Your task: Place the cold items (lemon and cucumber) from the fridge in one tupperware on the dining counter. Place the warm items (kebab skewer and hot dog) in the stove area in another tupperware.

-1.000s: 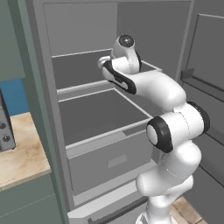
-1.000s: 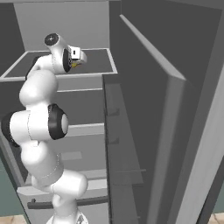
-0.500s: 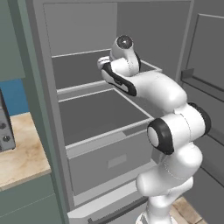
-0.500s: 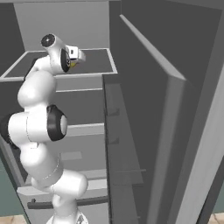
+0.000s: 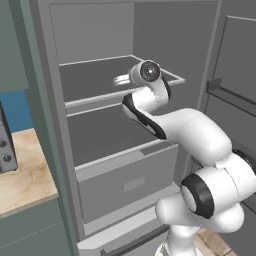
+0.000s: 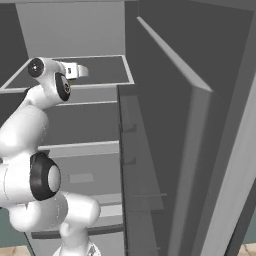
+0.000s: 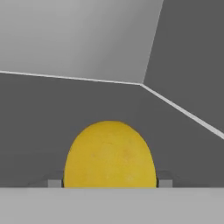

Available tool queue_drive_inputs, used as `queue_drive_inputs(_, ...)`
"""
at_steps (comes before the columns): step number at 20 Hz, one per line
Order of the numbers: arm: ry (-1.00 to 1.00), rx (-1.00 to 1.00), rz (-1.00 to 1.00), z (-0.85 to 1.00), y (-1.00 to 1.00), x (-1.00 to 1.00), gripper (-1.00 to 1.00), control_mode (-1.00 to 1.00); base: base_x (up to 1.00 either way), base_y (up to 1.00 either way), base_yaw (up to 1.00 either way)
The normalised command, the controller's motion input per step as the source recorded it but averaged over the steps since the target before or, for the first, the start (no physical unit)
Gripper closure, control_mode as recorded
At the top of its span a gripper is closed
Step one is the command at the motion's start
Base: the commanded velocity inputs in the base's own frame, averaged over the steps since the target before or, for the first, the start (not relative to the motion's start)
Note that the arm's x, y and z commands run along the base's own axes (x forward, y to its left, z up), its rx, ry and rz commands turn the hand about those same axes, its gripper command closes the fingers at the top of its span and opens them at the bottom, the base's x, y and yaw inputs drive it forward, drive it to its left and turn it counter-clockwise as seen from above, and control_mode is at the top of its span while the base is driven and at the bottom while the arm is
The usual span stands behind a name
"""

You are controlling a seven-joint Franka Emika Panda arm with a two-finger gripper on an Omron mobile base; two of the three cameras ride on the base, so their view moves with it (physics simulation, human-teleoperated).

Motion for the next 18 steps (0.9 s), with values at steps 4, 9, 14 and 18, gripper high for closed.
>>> queue_drive_inputs(4,-0.01,0.01,0.0,0.31,0.0,-1.0,1.0,-1.0,0.0,0.0,0.0)
queue_drive_inputs(9,0.08,0.0,0.0,0.53,0.0,-0.88,1.0,-1.0,0.0,0.0,0.0)
queue_drive_inputs(14,0.13,0.0,0.0,0.37,0.0,-0.95,1.0,-1.0,0.0,0.0,0.0)
queue_drive_inputs(18,0.05,0.06,0.0,0.11,-0.03,-0.99,1.0,-1.0,0.0,0.0,0.0)
